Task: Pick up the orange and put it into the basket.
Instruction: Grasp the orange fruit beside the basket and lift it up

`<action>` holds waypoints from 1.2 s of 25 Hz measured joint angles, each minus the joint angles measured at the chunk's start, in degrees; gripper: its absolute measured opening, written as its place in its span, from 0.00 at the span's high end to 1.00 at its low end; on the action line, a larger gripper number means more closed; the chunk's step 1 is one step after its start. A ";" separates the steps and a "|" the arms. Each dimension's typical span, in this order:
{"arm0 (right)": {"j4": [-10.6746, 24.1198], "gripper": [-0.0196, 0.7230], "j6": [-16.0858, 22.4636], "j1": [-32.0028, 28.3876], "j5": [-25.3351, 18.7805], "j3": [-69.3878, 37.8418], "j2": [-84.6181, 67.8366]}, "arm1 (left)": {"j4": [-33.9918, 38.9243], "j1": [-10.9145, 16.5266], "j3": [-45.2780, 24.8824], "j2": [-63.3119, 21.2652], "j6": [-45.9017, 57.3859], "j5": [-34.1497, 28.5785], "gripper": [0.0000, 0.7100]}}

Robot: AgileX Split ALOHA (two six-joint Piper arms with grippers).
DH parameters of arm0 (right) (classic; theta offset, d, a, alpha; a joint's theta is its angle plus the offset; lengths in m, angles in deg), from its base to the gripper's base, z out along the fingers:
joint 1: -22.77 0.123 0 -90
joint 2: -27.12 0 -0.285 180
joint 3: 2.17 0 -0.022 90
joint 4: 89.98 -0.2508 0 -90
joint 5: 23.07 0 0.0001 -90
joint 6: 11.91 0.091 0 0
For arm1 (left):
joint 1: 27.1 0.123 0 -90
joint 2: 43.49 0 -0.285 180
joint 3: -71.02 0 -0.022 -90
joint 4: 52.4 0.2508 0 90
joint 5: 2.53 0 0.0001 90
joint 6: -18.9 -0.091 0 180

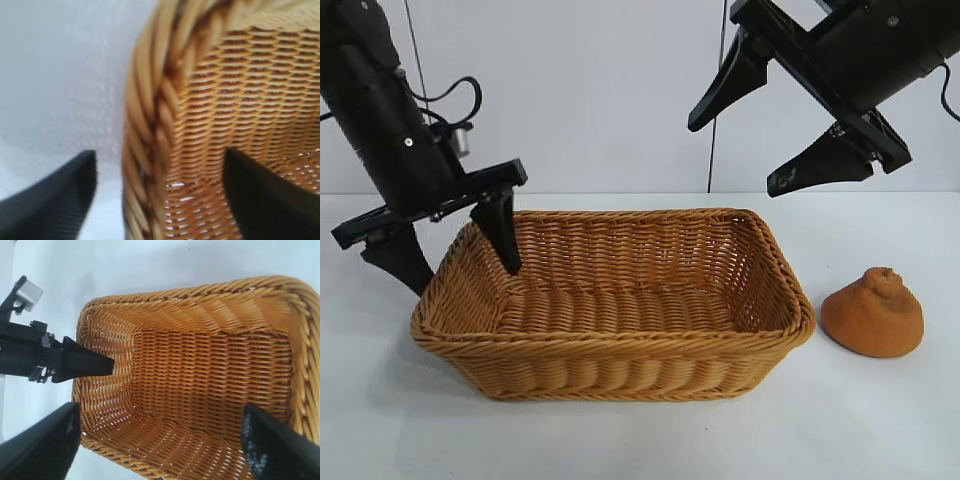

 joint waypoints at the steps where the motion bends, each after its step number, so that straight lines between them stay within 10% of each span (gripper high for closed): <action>1: 0.00 0.17 0.00 0.00 0.00 0.00 0.00 | 2.42 0.51 0.83 -0.92 0.23 -0.80 0.15; 11: 0.00 0.17 0.00 0.00 0.00 0.00 0.00 | 15.76 9.43 3.27 -4.26 -0.06 -8.01 0.14; 18: 0.00 0.17 0.02 0.00 0.00 0.00 0.00 | 15.68 10.15 1.44 -8.38 -1.07 -8.63 0.14; 30: 0.21 0.17 0.02 0.00 -0.04 0.00 0.00 | 15.34 10.15 -26.94 -36.88 -1.28 -8.37 0.14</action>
